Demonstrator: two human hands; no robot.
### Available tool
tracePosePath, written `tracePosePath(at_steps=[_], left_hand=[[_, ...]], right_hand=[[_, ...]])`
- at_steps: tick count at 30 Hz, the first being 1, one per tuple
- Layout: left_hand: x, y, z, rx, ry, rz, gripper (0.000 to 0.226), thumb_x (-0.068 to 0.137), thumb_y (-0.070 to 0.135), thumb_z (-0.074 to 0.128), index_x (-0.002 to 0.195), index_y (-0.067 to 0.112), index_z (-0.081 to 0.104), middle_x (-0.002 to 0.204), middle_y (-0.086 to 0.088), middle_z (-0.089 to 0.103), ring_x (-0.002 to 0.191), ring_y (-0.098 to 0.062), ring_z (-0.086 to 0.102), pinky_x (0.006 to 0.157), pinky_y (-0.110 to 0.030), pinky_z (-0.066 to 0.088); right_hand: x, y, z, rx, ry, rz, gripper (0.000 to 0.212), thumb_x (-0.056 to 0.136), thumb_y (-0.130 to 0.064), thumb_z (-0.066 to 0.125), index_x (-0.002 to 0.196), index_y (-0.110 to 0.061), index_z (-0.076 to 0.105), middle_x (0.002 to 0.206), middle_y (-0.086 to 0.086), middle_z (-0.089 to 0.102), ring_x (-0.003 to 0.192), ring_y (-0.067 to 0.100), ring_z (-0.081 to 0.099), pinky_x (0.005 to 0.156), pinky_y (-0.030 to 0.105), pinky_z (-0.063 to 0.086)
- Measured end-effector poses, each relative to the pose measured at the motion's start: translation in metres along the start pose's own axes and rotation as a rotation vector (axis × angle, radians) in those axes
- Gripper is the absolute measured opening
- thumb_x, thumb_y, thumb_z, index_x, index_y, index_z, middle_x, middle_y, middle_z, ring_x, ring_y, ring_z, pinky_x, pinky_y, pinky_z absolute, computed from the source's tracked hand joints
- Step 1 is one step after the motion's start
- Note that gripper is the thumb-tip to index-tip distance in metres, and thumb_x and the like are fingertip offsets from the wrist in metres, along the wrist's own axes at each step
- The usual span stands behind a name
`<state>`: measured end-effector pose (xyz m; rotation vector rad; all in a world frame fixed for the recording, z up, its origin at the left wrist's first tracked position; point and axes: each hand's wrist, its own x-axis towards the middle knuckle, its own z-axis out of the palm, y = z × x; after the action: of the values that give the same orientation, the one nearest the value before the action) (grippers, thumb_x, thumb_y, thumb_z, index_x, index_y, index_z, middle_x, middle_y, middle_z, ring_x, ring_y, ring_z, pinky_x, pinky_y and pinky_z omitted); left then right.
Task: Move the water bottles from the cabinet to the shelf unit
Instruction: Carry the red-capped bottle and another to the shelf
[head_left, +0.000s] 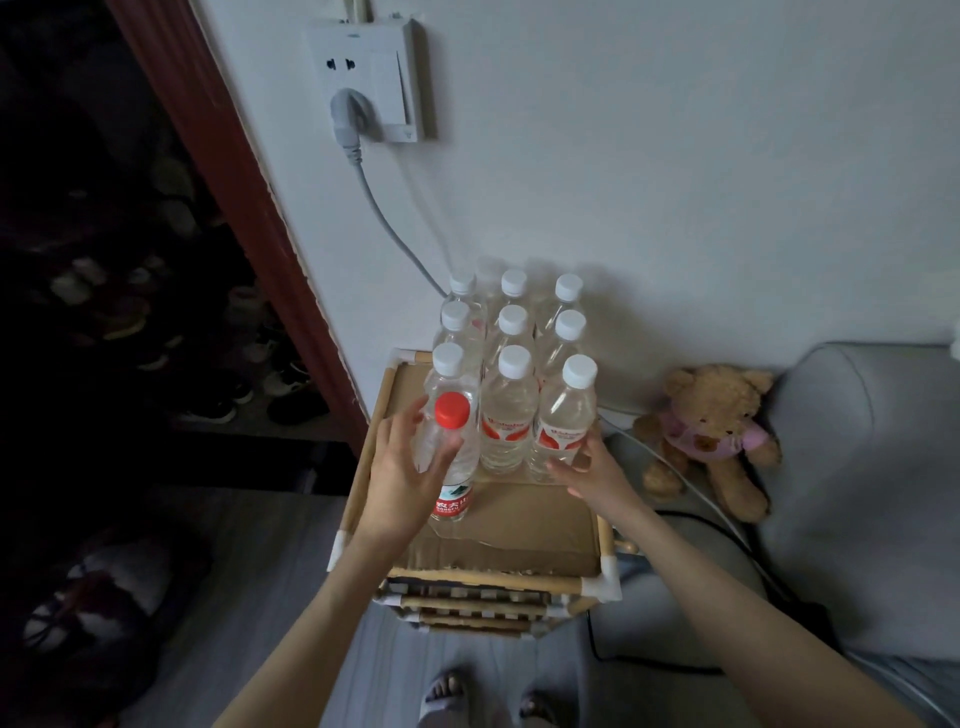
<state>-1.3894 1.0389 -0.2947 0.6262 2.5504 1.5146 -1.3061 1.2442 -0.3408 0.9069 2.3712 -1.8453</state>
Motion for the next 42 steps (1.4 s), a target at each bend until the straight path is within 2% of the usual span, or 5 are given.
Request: tracePosePath(at_steps=[10, 15, 23, 28, 42], left_hand=[[-0.029, -0.048, 0.044, -0.060, 0.047, -0.395, 0.090, 0.059, 0.030, 0.082, 0.132, 0.012, 0.033, 0.123, -0.013, 0.040, 0.119, -0.029, 0.040, 0.101, -0.050, 0.036], [-0.027, -0.064, 0.056, -0.193, 0.073, -0.499, 0.067, 0.068, 0.020, 0.078, 0.124, 0.015, 0.043, 0.120, -0.008, 0.058, 0.109, -0.021, 0.056, 0.093, -0.042, 0.047], [-0.025, -0.071, 0.060, -0.274, 0.077, -0.453, 0.058, 0.073, 0.011, 0.072, 0.124, 0.012, 0.044, 0.119, -0.006, 0.058, 0.108, -0.019, 0.057, 0.083, -0.027, 0.045], [-0.024, -0.074, 0.060, -0.272, 0.042, -0.439, 0.056, 0.075, 0.013, 0.071, 0.123, 0.014, 0.043, 0.120, -0.006, 0.057, 0.110, -0.019, 0.056, 0.083, -0.026, 0.044], [-0.025, -0.083, 0.058, -0.308, -0.056, -0.451, 0.080, 0.064, 0.051, 0.072, 0.130, 0.028, 0.035, 0.131, -0.006, 0.047, 0.118, -0.016, 0.051, 0.096, -0.048, 0.047]], right_hand=[[0.010, 0.013, 0.007, -0.001, 0.103, 0.013, 0.071, 0.083, -0.025, 0.066, 0.140, -0.022, 0.024, 0.138, -0.003, 0.045, 0.099, 0.006, 0.056, 0.094, 0.033, 0.047], [0.009, 0.016, 0.011, -0.011, 0.053, 0.065, 0.065, 0.084, -0.032, 0.063, 0.138, -0.019, 0.030, 0.132, -0.009, 0.043, 0.106, 0.007, 0.049, 0.100, 0.031, 0.041], [0.020, 0.025, 0.020, -0.039, 0.190, 0.061, 0.055, 0.083, -0.017, 0.066, 0.131, -0.008, 0.040, 0.133, 0.008, 0.052, 0.117, 0.023, 0.054, 0.058, -0.009, 0.033], [0.023, 0.024, 0.019, -0.035, 0.178, 0.065, 0.057, 0.084, -0.020, 0.065, 0.133, -0.014, 0.037, 0.135, 0.003, 0.051, 0.117, 0.020, 0.054, 0.085, 0.016, 0.036], [0.027, 0.034, 0.021, 0.053, 0.146, 0.156, 0.059, 0.078, -0.031, 0.070, 0.130, -0.017, 0.044, 0.127, 0.003, 0.056, 0.105, 0.018, 0.059, 0.099, 0.045, 0.046]])
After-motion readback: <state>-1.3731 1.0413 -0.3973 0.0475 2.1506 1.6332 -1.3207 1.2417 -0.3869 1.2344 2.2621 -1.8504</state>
